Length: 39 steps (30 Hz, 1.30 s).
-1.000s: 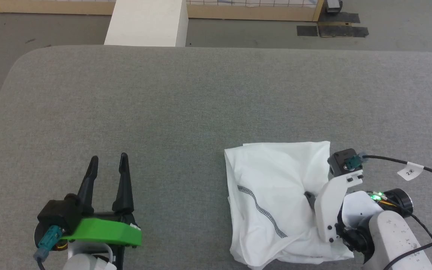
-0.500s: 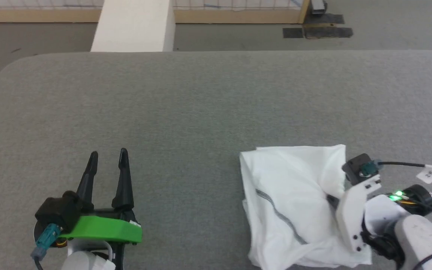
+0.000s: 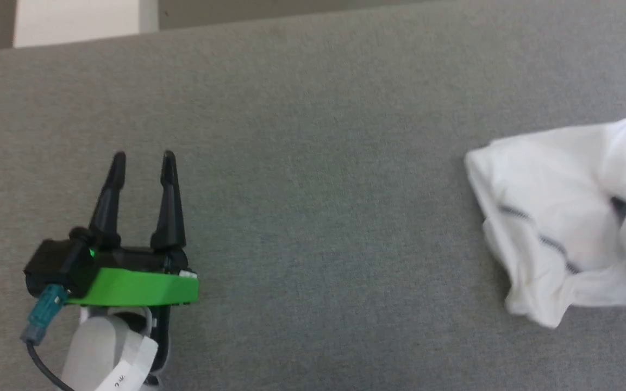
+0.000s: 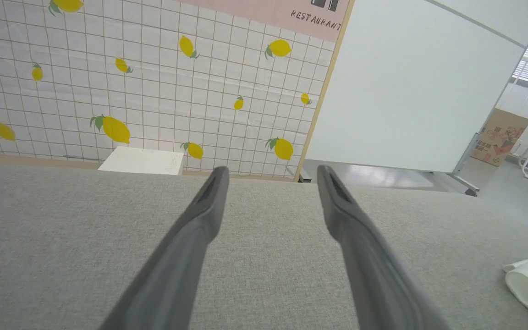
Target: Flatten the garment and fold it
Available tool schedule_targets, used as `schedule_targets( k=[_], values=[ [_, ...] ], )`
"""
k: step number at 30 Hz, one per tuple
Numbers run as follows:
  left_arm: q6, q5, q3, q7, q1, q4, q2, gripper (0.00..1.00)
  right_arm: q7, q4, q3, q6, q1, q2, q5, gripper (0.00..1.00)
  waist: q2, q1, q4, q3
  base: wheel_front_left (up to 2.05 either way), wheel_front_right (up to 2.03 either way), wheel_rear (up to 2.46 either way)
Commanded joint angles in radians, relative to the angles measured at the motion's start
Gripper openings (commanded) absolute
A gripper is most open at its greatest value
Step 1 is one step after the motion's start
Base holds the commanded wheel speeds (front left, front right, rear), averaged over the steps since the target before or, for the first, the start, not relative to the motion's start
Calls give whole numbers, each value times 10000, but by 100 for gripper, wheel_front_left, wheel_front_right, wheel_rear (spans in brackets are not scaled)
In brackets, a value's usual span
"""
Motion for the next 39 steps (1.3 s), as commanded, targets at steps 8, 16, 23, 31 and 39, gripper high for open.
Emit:
schedule_targets(
  k=[8, 16, 23, 31, 39],
  values=[
    [159, 443, 129, 442, -741, -1152, 609, 100, -1389, 1721, -620, -21, -1849, -1081, -484, 0, 86, 0, -801, 2820, 0, 0, 0],
    [329, 527, 329, 945, -686, -2039, 935, 100, -2625, 3353, -858, -21, -3217, -1225, -819, 0, 86, 0, -862, 3534, 0, 0, 0],
    [394, 541, 360, 1148, -641, -2348, 1069, 100, -3837, 4636, -1182, -21, -4126, -1040, -1414, 100, 86, 0, -873, 3746, 0, 0, 0],
    [455, 404, 320, 879, -501, -1922, 951, 100, -5465, 5444, -1729, -21, -4904, -876, -1427, 100, 86, 0, -785, 2927, 0, 0, 0],
    [580, 100, 530, 319, -204, -858, 675, 100, -7054, 3955, -1670, -21, -5255, -127, -322, 100, 86, 0, -573, 893, 0, 0, 0]
  ],
)
